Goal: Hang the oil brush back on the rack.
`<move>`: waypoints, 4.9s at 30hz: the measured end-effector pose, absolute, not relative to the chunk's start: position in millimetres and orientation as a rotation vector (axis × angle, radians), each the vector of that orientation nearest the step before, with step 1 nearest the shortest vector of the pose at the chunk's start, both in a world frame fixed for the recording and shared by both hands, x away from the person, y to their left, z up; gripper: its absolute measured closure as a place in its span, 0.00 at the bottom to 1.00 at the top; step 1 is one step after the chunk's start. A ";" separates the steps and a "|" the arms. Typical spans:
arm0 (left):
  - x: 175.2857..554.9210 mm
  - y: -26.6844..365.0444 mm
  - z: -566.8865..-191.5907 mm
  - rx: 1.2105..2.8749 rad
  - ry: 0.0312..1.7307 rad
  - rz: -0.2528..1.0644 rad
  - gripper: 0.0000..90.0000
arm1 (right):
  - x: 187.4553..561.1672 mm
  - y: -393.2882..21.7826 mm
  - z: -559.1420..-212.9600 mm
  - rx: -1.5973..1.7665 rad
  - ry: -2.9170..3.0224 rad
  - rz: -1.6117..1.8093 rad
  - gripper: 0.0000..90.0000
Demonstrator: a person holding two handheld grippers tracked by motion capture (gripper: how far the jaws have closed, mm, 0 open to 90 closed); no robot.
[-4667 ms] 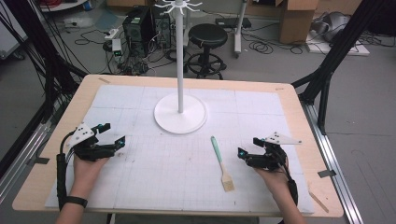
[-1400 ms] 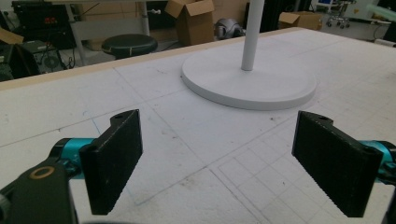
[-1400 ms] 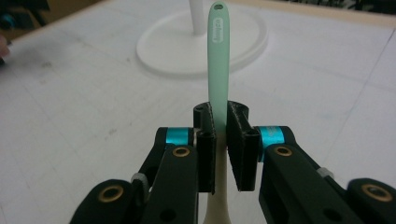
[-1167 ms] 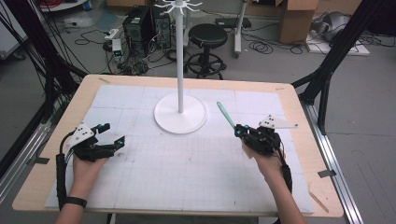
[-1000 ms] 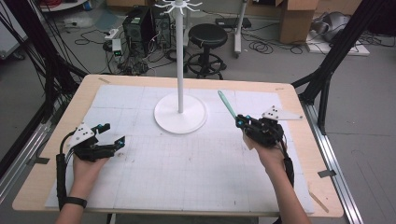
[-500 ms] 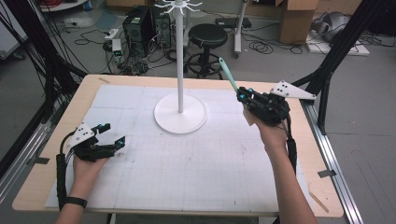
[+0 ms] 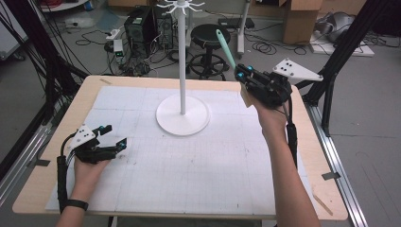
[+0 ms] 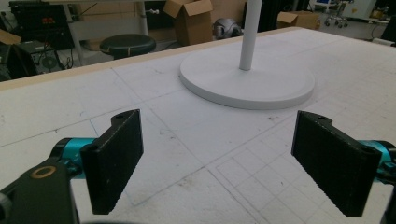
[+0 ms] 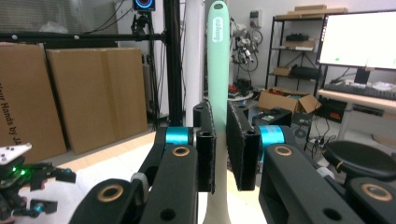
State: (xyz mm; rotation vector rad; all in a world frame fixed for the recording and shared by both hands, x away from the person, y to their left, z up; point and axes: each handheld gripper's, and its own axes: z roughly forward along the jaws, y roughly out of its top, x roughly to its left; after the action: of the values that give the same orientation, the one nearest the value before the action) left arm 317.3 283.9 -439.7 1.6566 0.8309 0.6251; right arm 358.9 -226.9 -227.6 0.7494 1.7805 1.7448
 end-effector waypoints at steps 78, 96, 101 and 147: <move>317.0 285.3 -439.9 1.656 0.826 0.613 0.19 | 408.5 -143.0 -211.4 0.770 1.829 1.688 0.89; 316.1 289.3 -438.2 1.653 0.832 0.631 0.19 | 388.1 -181.6 -240.2 0.791 1.876 1.660 0.32; 316.1 290.4 -438.1 1.656 0.835 0.638 0.19 | 375.3 -206.0 -259.9 0.809 1.891 1.662 0.26; 317.0 297.7 -436.4 1.627 0.863 0.689 0.19 | 289.3 -345.8 -428.9 1.123 1.864 1.462 0.16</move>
State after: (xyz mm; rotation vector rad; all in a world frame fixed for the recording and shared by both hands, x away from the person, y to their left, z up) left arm 317.0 297.7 -436.4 1.6269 0.8628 0.6888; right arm 289.3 -345.8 -428.9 1.1227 1.8641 1.4616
